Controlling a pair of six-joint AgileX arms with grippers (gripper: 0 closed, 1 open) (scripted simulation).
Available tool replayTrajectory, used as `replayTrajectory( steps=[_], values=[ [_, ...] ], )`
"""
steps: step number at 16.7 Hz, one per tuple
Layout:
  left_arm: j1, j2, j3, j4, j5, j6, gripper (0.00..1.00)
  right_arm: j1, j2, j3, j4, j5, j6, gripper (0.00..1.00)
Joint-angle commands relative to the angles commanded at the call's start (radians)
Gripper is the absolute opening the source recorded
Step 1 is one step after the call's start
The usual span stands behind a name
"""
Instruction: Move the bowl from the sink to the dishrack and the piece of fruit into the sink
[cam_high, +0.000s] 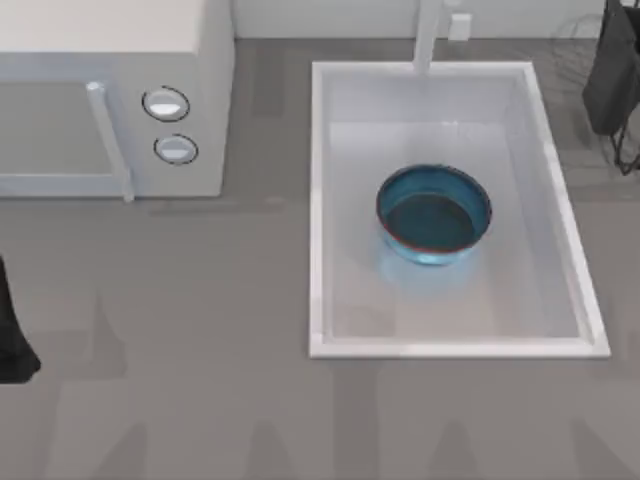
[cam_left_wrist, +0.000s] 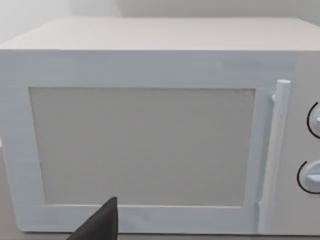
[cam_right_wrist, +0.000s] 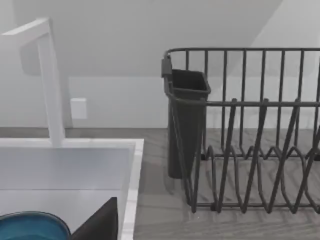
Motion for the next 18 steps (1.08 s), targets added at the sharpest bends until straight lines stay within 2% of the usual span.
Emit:
replayTrajectory(
  steps=[4, 8, 12, 18],
  values=[
    [0.0, 0.0, 0.0, 0.0, 0.0, 0.0, 1.0, 0.003, 0.028, 0.028, -0.007, 0.004, 0.001, 1.0],
    [0.0, 0.0, 0.0, 0.0, 0.0, 0.0, 1.0, 0.029, 0.208, 0.2, -0.068, 0.018, 0.014, 1.0],
    [0.0, 0.0, 0.0, 0.0, 0.0, 0.0, 1.0, 0.083, 0.534, 0.489, -0.208, 0.024, 0.055, 1.0],
    [0.0, 0.0, 0.0, 0.0, 0.0, 0.0, 1.0, 0.2, 1.199, 1.027, -0.547, 0.007, 0.176, 1.0]
  ],
)
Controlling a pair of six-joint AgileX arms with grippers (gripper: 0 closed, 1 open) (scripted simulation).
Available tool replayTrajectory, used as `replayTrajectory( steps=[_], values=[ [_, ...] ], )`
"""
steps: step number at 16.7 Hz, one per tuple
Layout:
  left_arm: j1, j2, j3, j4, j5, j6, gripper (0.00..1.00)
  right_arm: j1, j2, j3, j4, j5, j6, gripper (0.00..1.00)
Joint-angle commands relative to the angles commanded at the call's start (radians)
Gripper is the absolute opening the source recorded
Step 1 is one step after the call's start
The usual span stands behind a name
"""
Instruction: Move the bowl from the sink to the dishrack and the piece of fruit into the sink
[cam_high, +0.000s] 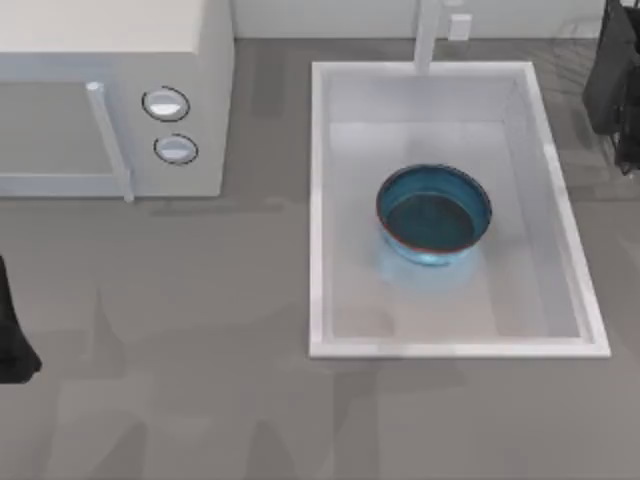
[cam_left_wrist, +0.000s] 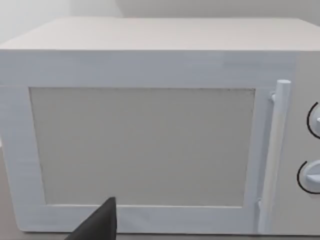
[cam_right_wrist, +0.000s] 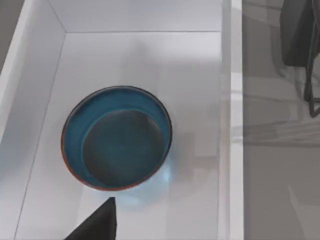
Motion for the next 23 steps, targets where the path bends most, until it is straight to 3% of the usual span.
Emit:
replayTrajectory(
  steps=[8, 14, 18, 23],
  values=[
    [0.0, 0.0, 0.0, 0.0, 0.0, 0.0, 1.0, 0.172, 0.893, 0.777, -0.474, -0.01, 0.202, 1.0],
    [0.0, 0.0, 0.0, 0.0, 0.0, 0.0, 1.0, 0.277, 1.322, 1.288, -0.664, 0.051, 0.316, 1.0],
    [0.0, 0.0, 0.0, 0.0, 0.0, 0.0, 1.0, 0.315, 1.457, 1.475, -0.703, 0.096, 0.355, 1.0],
    [0.0, 0.0, 0.0, 0.0, 0.0, 0.0, 1.0, 0.322, 1.479, 1.506, -0.707, 0.106, 0.362, 1.0]
  ],
)
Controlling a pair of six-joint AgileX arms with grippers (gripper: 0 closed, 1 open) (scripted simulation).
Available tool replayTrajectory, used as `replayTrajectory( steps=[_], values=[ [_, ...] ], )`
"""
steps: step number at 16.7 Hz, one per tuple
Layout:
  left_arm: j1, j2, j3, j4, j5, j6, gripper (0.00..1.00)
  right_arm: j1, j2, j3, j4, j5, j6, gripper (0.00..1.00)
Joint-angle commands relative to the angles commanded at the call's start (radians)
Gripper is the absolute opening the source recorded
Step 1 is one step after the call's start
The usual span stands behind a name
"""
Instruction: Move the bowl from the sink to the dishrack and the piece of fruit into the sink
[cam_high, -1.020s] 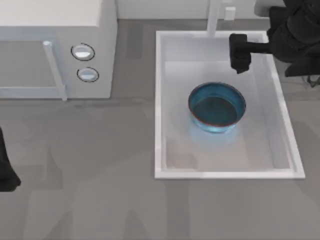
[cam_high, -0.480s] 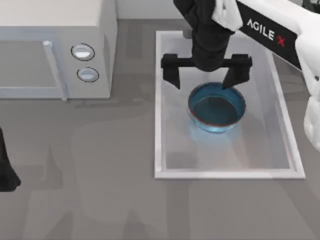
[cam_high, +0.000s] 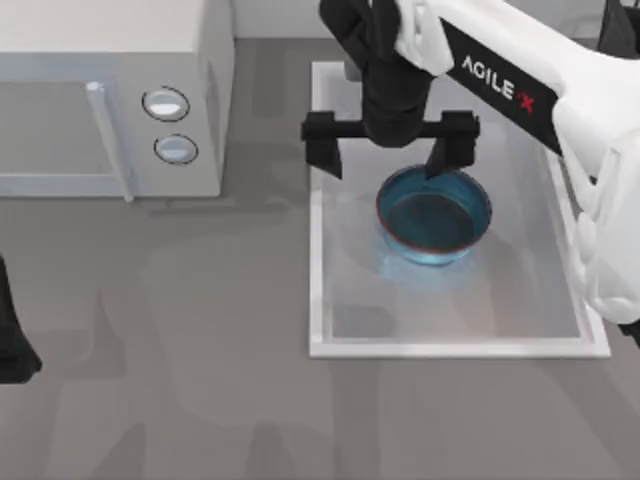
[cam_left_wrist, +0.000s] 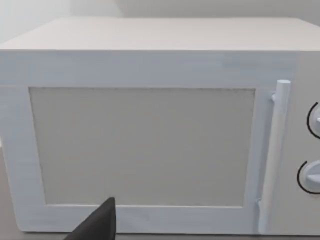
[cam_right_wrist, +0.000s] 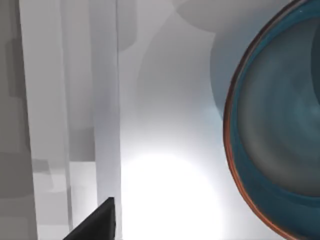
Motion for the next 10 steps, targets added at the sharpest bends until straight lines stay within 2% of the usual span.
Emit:
replayTrajectory(
  steps=[4, 10],
  values=[
    [0.0, 0.0, 0.0, 0.0, 0.0, 0.0, 1.0, -0.005, 0.016, -0.004, 0.017, -0.001, -0.005, 1.0],
    [0.0, 0.0, 0.0, 0.0, 0.0, 0.0, 1.0, -0.017, 0.173, -0.023, 0.202, 0.0, -0.016, 1.0]
  ],
)
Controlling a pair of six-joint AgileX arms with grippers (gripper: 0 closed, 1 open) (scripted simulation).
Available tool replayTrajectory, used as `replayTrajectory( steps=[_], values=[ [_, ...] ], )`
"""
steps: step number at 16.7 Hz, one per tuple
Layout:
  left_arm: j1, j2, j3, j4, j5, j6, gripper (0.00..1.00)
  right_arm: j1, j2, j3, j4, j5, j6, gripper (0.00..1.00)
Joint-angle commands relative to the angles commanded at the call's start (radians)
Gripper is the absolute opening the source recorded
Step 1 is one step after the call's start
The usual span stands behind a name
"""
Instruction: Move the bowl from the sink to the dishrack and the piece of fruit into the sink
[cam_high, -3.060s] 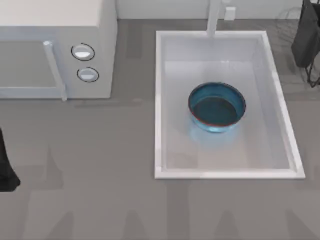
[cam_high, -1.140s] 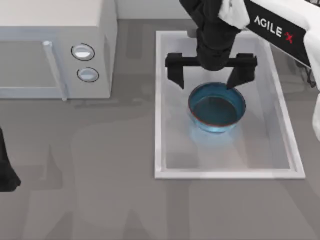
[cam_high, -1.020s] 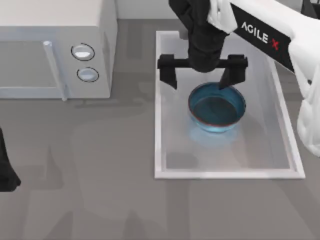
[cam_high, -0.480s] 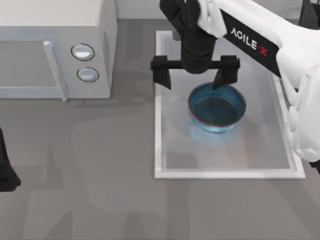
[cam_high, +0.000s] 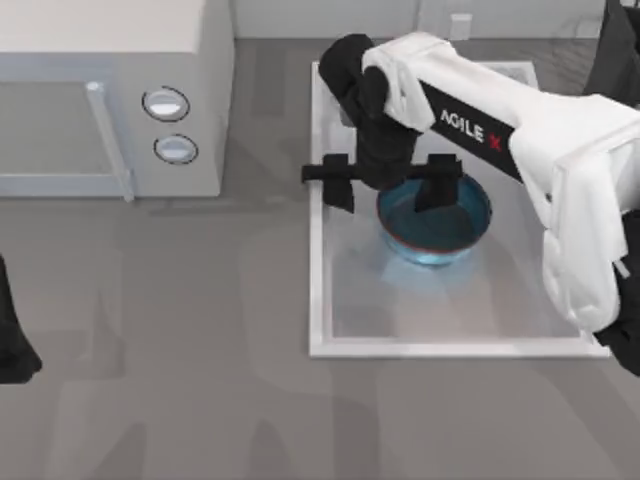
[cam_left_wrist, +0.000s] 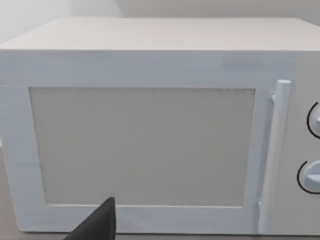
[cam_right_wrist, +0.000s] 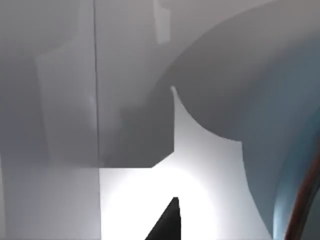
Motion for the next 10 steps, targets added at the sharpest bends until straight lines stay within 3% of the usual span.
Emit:
replayTrajectory(
  steps=[4, 10],
  values=[
    [0.0, 0.0, 0.0, 0.0, 0.0, 0.0, 1.0, -0.002, 0.01, -0.004, 0.01, 0.0, -0.002, 1.0],
    [0.0, 0.0, 0.0, 0.0, 0.0, 0.0, 1.0, -0.002, 0.01, -0.004, 0.01, 0.0, -0.002, 0.55]
  ],
)
